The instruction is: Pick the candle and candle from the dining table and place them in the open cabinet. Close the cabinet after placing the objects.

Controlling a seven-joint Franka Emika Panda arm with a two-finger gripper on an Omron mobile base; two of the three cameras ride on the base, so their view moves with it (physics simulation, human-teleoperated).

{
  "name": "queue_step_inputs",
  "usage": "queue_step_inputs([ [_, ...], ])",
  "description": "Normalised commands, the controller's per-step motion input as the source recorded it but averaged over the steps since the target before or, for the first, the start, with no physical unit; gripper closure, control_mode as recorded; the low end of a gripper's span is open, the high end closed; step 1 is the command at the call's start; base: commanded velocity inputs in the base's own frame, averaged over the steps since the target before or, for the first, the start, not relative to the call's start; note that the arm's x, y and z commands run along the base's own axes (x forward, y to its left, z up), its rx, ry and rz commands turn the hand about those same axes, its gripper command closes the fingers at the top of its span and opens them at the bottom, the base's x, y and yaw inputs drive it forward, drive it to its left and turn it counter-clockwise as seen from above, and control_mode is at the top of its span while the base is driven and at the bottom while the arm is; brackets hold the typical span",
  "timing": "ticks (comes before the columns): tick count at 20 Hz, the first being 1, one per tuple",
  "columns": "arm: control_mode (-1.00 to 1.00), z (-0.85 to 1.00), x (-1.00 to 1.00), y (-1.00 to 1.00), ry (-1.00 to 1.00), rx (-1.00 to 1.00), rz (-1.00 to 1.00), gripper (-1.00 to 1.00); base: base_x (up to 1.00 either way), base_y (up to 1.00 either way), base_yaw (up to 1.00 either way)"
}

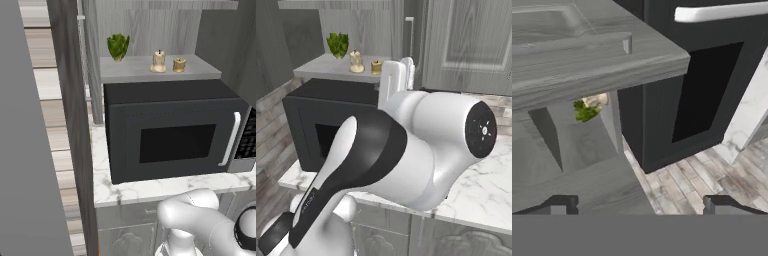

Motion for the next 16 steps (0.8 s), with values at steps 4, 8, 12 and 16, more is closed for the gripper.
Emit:
queue_step_inputs([
  [4, -1.00, 0.00, 0.30, -0.26, 0.02, 0.05, 0.00, -1.00, 0.00, 0.00, 0.00],
  [8, -1.00, 0.00, 0.18, -0.35, 0.00, 0.02, 0.00, -1.00, 0.00, 0.00, 0.00],
  [12, -1.00, 0.00, 0.31, -0.19, 0.01, 0.01, 0.00, -1.00, 0.00, 0.00, 0.00],
  [16, -1.00, 0.00, 0.52, -0.09, 0.03, 0.01, 0.04, -1.00, 0.00, 0.00, 0.00],
])
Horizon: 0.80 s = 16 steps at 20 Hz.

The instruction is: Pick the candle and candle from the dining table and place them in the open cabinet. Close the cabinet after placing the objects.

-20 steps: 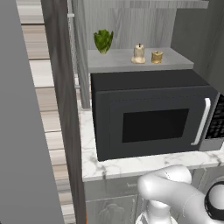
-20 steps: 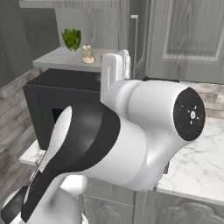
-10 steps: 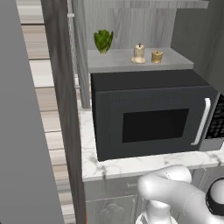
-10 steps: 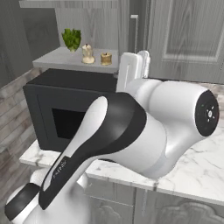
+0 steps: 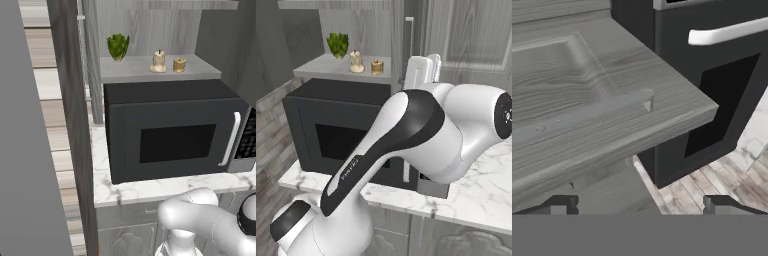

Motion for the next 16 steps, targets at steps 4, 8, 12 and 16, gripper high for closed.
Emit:
queue_step_inputs([
  [4, -1.00, -0.03, 0.42, -0.19, 0.02, 0.00, 0.06, -1.00, 0.00, 0.00, 0.00],
  [8, -1.00, -0.09, 0.29, -0.30, 0.01, 0.01, 0.06, -1.00, 0.00, 0.00, 0.00],
  [12, -1.00, -0.11, 0.32, -0.27, 0.02, 0.01, 0.06, -1.00, 0.00, 0.00, 0.00],
  [16, -1.00, -0.07, 0.34, -0.19, 0.03, 0.01, 0.06, -1.00, 0.00, 0.00, 0.00],
])
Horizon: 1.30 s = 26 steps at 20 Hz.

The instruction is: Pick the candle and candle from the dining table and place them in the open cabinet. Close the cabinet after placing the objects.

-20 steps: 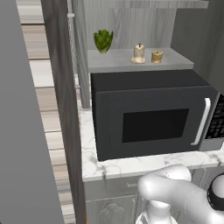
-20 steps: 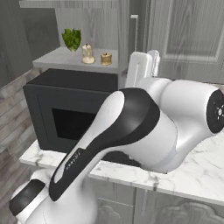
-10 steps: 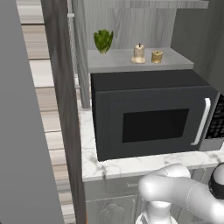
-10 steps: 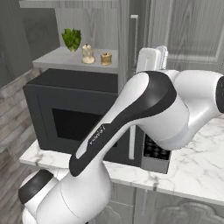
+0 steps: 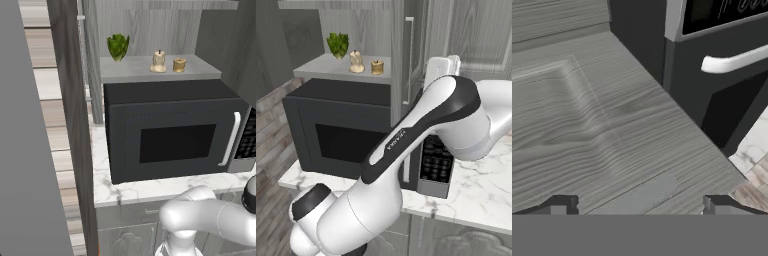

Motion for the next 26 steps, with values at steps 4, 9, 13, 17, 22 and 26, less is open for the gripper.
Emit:
queue_step_inputs([
  [4, -1.00, 0.00, 0.22, -0.04, 0.00, 0.01, 0.06, -1.00, 0.00, 0.00, 0.00],
  [9, -1.00, 0.00, 0.03, 0.07, 0.00, 0.02, 0.07, -1.00, 0.00, 0.00, 0.00],
  [13, -1.00, 0.00, 0.01, 0.44, 0.00, 0.01, 0.04, -1.00, 0.00, 0.00, 0.00],
  [17, -1.00, 0.00, 0.09, 0.81, 0.00, 0.00, 0.02, -1.00, 0.00, 0.00, 0.00],
  [22, -1.00, 0.00, 0.04, 0.99, 0.00, 0.00, 0.00, -1.00, 0.00, 0.00, 0.00],
  [26, -1.00, 0.00, 0.01, 1.00, 0.00, 0.00, 0.00, -1.00, 0.00, 0.00, 0.00],
])
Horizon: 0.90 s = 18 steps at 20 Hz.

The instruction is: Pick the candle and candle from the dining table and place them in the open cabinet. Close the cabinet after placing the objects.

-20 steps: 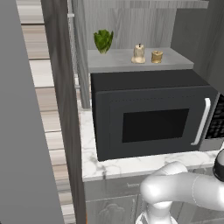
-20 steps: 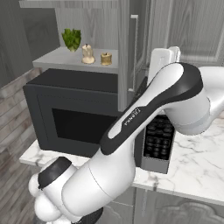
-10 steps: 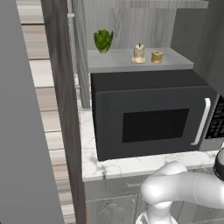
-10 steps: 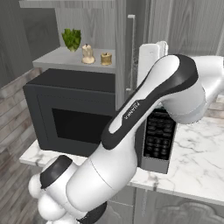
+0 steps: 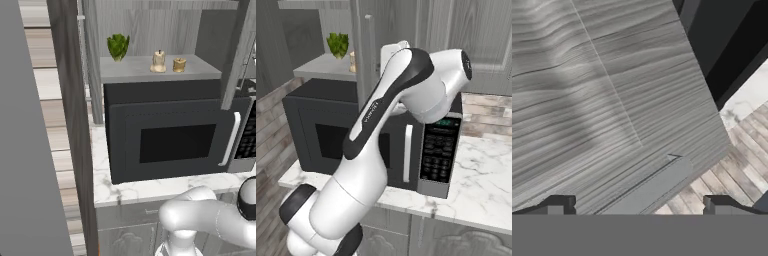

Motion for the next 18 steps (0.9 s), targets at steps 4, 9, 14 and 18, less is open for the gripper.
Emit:
queue_step_inputs([
  [4, -1.00, 0.00, 0.12, 1.00, -0.10, 0.00, -0.06, -1.00, 0.00, 0.00, 0.00],
  [9, -1.00, 0.07, 0.60, 0.54, -0.07, 0.00, -0.25, -1.00, 0.00, 0.00, 0.00],
  [14, -1.00, 0.27, 1.00, 0.35, -0.01, -0.01, -0.33, -1.00, 0.00, 0.00, 0.00],
  [18, -1.00, 0.21, 1.00, 0.20, 0.00, 0.00, -0.33, -1.00, 0.00, 0.00, 0.00],
])
